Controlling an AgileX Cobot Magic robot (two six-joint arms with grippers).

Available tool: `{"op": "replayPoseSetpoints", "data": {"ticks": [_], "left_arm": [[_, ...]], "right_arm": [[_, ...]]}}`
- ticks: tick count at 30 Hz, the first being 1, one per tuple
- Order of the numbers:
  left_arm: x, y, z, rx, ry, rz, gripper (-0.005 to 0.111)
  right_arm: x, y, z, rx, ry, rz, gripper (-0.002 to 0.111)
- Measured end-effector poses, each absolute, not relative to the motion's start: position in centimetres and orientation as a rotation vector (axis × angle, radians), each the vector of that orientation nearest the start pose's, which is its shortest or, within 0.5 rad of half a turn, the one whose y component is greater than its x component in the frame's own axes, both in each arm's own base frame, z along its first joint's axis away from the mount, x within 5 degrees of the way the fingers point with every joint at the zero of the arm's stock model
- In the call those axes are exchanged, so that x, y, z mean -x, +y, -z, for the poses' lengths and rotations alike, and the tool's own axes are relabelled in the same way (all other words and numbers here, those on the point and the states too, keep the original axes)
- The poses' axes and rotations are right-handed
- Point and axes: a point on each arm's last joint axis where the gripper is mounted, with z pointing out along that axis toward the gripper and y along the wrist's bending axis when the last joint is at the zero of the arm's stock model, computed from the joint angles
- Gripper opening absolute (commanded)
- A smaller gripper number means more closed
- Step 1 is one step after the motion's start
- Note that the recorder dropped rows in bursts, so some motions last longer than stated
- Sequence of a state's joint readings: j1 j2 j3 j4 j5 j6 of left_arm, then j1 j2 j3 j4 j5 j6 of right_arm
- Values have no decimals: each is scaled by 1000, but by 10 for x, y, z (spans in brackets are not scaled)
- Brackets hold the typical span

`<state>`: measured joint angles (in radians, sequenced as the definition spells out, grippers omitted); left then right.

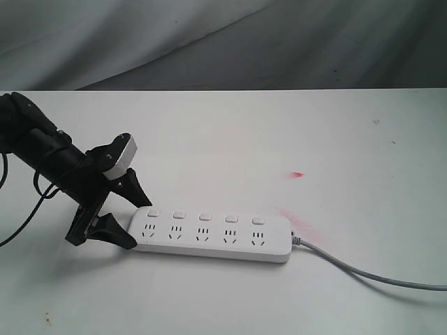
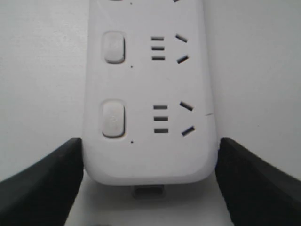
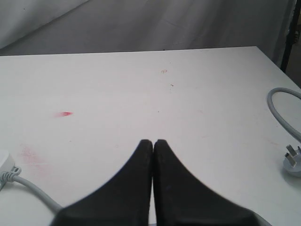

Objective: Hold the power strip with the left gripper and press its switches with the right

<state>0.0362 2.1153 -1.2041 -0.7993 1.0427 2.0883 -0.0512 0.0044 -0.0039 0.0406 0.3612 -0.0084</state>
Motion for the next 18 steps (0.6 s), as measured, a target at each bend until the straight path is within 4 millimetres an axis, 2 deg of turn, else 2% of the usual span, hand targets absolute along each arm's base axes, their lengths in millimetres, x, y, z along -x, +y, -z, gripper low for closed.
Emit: {"op": "replayPoseSetpoints", "data": {"ticks": [9, 11, 18], "left_arm": [[-358, -43, -105, -1827, 1903, 745, 2], [-358, -43, -105, -1827, 1903, 745, 2], [-358, -43, -105, -1827, 1903, 745, 2]], "right_arm": [[-54, -2, -186, -49, 1800, 26, 0], [-55, -3, -192, -46, 1729, 31, 0], [-54, -3, -230, -38, 1312, 42, 0]]}}
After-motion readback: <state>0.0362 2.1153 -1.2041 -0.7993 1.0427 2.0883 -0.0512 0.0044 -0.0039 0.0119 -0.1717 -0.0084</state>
